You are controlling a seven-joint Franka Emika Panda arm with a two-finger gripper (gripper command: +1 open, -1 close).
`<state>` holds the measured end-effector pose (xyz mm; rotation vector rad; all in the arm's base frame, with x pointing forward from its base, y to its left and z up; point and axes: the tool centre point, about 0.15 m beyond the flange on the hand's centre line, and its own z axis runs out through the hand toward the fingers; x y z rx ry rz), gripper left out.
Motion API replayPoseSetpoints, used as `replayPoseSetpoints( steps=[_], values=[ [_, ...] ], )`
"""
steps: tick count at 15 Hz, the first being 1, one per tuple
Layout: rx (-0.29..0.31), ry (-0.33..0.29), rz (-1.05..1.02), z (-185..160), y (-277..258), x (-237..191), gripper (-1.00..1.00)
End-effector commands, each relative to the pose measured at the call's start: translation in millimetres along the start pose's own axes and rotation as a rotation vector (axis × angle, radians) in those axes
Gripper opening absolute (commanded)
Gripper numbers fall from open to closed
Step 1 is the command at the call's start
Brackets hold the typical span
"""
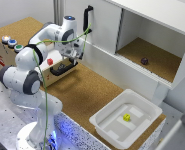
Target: Grasp the drawer handle and close it
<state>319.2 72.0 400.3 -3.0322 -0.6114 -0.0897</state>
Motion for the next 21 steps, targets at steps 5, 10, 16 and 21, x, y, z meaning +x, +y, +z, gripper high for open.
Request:
replayPoseSetpoints(
  steps=[5, 10, 16, 21],
  values=[
    [-0.014, 0.068, -0.027, 56, 23, -14, -1.00],
    [-0.040, 0.058, 0.015, 68, 15, -1, -1.00],
    [-0.015, 0.007, 0.049, 89, -4, 19, -1.00],
    [-0.056, -0.032, 0.070, 88, -23, 35, -1.00]
  ],
)
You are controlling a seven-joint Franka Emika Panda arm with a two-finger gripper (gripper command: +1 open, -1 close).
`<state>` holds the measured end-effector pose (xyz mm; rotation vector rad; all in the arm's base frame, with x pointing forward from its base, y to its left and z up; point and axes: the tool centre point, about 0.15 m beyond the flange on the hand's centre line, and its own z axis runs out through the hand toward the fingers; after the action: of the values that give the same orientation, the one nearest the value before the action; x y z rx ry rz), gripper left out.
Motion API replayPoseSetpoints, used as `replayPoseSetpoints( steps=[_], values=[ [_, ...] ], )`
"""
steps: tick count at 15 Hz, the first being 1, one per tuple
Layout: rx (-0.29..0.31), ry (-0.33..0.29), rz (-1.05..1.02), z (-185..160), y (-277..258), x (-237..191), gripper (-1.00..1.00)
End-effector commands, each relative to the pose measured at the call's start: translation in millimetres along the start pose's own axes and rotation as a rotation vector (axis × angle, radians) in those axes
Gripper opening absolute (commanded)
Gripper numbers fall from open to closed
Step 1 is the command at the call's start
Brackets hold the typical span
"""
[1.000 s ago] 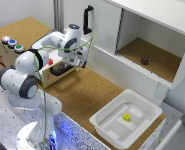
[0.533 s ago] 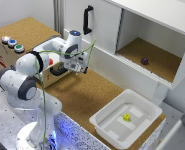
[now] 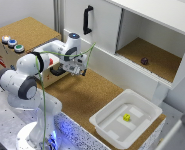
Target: Grasp the drawer handle and close it
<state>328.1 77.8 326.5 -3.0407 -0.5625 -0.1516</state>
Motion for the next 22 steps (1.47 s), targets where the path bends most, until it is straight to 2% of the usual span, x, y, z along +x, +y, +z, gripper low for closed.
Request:
replayPoseSetpoints(
  steps=[1, 6, 10, 12, 22],
  values=[
    [-0.055, -0.088, 0.050, 16, -29, 29, -1.00],
    [-0.049, -0.100, 0.168, 16, -49, 35, -1.00],
    [0.002, -0.075, 0.223, 18, -72, 40, -1.00],
    [0.008, -0.071, 0.218, 19, -82, 45, -1.00],
    [-0.026, -0.094, 0.165, 22, -161, 91, -1.00]
  ],
)
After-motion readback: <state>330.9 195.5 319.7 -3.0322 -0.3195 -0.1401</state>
